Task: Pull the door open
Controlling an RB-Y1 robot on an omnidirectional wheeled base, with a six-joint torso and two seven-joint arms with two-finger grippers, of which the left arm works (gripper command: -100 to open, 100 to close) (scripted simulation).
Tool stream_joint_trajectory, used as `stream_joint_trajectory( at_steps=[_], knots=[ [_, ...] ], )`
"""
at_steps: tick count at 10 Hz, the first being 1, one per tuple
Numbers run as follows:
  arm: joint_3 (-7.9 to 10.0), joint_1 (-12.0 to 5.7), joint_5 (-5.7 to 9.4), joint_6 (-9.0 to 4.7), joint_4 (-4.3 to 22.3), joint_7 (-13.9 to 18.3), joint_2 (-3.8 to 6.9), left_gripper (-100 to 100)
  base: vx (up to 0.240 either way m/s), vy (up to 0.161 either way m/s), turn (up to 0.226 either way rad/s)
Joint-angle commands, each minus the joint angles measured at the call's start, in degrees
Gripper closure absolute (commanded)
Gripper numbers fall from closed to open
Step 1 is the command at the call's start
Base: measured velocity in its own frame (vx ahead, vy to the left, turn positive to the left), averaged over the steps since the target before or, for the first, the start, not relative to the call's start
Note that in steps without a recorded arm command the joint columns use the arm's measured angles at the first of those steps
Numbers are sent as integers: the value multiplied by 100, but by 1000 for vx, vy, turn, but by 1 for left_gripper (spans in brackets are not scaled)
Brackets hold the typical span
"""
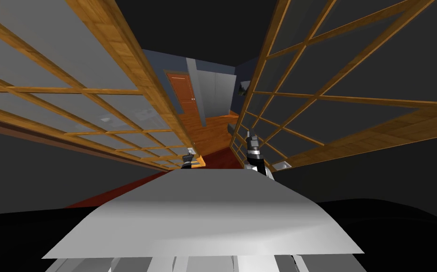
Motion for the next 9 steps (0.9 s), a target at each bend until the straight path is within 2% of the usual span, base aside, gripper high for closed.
stream_joint_trajectory(
  at_steps=[1, 2, 4, 7, 8, 9],
  knots=[
    [-127, -103, 42, -75, -41, 272, -103, -100, -49, 11, -23],
    [-127, -103, 42, -75, -41, 272, -103, -100, -36, 20, -27],
    [-184, -105, 172, -69, -68, 610, -111, -100, -47, 16, -35],
    [-233, -107, 283, -64, -91, 904, -119, -100, -50, 5, -27],
    [-127, -5, 326, 22, -70, 820, -29, -100, -16, 29, 35],
    [-44, -73, 386, 233, -81, 819, 23, -100, -10, 14, 90]
  ],
)
